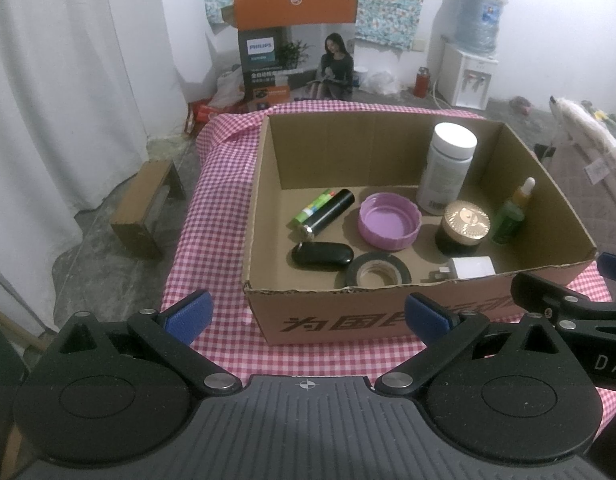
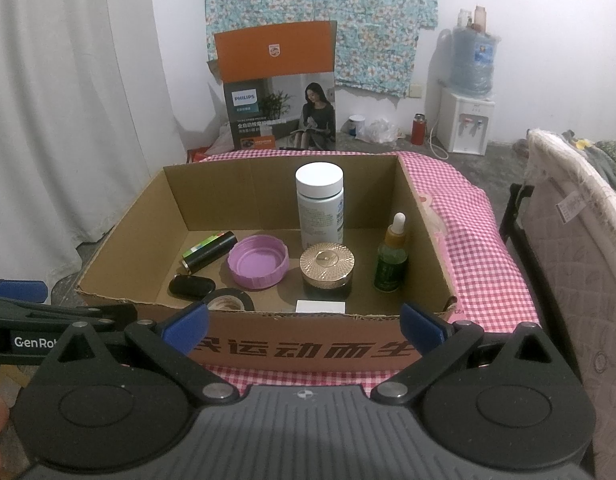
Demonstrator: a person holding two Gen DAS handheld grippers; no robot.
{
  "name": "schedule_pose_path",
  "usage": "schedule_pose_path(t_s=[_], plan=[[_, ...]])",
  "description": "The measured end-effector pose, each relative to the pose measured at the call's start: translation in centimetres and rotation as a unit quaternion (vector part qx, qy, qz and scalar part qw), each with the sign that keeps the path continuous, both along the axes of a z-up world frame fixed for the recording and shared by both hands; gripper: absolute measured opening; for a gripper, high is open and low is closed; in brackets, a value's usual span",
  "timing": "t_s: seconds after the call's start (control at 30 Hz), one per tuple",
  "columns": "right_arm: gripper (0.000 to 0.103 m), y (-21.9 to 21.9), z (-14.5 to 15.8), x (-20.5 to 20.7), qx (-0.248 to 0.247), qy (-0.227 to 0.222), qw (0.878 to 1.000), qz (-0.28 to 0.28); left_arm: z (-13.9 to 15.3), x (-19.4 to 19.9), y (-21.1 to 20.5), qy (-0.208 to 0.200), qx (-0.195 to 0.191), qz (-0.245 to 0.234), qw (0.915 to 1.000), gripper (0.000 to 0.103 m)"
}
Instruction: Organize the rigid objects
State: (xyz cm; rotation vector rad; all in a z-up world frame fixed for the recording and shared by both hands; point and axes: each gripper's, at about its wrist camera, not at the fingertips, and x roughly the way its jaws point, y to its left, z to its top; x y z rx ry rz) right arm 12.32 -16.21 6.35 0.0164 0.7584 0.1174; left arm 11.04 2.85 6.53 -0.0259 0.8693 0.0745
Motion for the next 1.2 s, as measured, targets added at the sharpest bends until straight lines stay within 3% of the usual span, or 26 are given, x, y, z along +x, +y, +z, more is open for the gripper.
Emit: schedule_pose_path(t_s=[1.2], plan=[[0.103,0.06,0.26,0.00,0.001,0.000,1.000,0.002,0.06,0.02,0.07,0.001,0.001,0.001,1.0000,0.103]])
